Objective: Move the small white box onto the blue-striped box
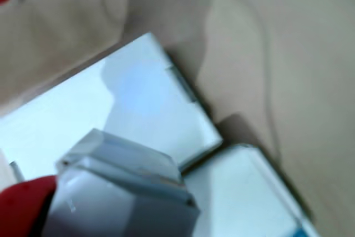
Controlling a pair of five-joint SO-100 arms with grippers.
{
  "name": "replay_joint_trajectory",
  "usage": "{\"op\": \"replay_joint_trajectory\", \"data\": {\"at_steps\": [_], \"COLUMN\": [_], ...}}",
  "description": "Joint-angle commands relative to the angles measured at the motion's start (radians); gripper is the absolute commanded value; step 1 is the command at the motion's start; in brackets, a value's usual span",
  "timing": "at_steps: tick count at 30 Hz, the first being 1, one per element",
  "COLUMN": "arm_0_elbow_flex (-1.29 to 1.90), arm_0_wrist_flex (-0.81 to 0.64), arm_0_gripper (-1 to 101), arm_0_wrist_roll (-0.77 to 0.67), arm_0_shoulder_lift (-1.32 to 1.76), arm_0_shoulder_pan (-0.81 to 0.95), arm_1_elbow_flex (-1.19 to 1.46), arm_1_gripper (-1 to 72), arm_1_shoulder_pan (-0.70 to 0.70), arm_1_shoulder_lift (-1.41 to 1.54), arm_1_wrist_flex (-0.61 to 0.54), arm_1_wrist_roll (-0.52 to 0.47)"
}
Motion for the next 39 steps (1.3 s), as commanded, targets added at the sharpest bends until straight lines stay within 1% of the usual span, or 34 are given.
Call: {"op": "replay_joint_trajectory", "data": {"at_steps": [1,3,5,7,9,12,13,15,18,21,23,25,26,28,29,31,32,33,34,35,36,37,39], "arm_0_elbow_flex": [-0.018,-0.018,-0.018,-0.018,-0.025,-0.078,-0.107,-0.19,-0.371,-0.583,-0.704,-0.813,-0.854,-0.95,-1.008,-1.123,-1.172,-1.213,-1.238,-1.253,-1.262,-1.279,-1.321], "arm_0_wrist_flex": [-0.017,-0.017,-0.017,-0.037,-0.067,-0.103,-0.086,-0.018,0.101,0.233,0.324,0.385,0.385,0.376,0.385,0.425,0.439,0.457,0.465,0.476,0.482,0.483,0.485], "arm_0_gripper": [0,0,0,0,0,0,0,6,17,25,29,34,37,40,41,44,44,45,46,46,46,47,49], "arm_0_wrist_roll": [0.034,0.034,0.025,-0.029,-0.095,-0.291,-0.311,-0.331,-0.341,-0.37,-0.396,-0.4,-0.416,-0.449,-0.482,-0.581,-0.647,-0.715,-0.781,-0.834,-0.89,-0.956,-1.072], "arm_0_shoulder_lift": [0.038,0.038,0.038,0.038,0.037,0.034,0.034,0.032,0.032,0.037,-0.003,-0.206,-0.31,-0.469,-0.532,-0.667,-0.744,-0.828,-0.902,-0.962,-1.008,-1.054,-1.146], "arm_0_shoulder_pan": [-0.006,-0.005,0.002,0.021,0.032,0.048,0.052,0.06,0.064,0.15,0.242,0.275,0.273,0.273,0.29,0.362,0.41,0.463,0.518,0.571,0.624,0.67,0.738], "arm_1_elbow_flex": [-0.147,-0.212,-0.287,-0.342,-0.39,-0.462,-0.472,-0.437,-0.342,-0.198,-0.032,0.19,0.311,0.554,0.675,0.925,1.051,1.163,1.255,1.308,1.345,1.39,1.489], "arm_1_gripper": [18.3,18.9,20.5,24.7,28.6,30.4,30.4,31.7,32.5,33.3,33.4,33.3,33.4,33.6,33.7,34.1,34.3,34.4,34.5,35.2,36.0,35.8,35.9], "arm_1_shoulder_pan": [-0.117,-0.166,-0.179,-0.181,-0.172,-0.135,-0.124,-0.11,-0.087,-0.017,0.083,0.212,0.287,0.449,0.552,0.776,0.884,0.968,1.023,1.06,1.094,1.143,1.23], "arm_1_shoulder_lift": [-0.126,-0.235,-0.347,-0.431,-0.463,-0.46,-0.448,-0.345,-0.109,0.172,0.377,0.606,0.729,0.977,1.098,1.359,1.497,1.618,1.726,1.766,1.766,1.766,1.767], "arm_1_wrist_flex": [-0.009,0.005,0.02,0.025,0.029,0.038,0.041,0.046,0.046,0.046,0.048,0.046,0.043,0.021,0.002,-0.063,-0.11,-0.133,-0.143,-0.127,-0.149,-0.213,-0.334], "arm_1_wrist_roll": [0.018,0.034,0.037,0.049,0.057,0.061,0.069,0.089,0.123,0.14,0.13,0.087,0.051,-0.04,-0.101,-0.227,-0.276,-0.313,-0.313,-0.299,-0.247,-0.186,-0.127]}}
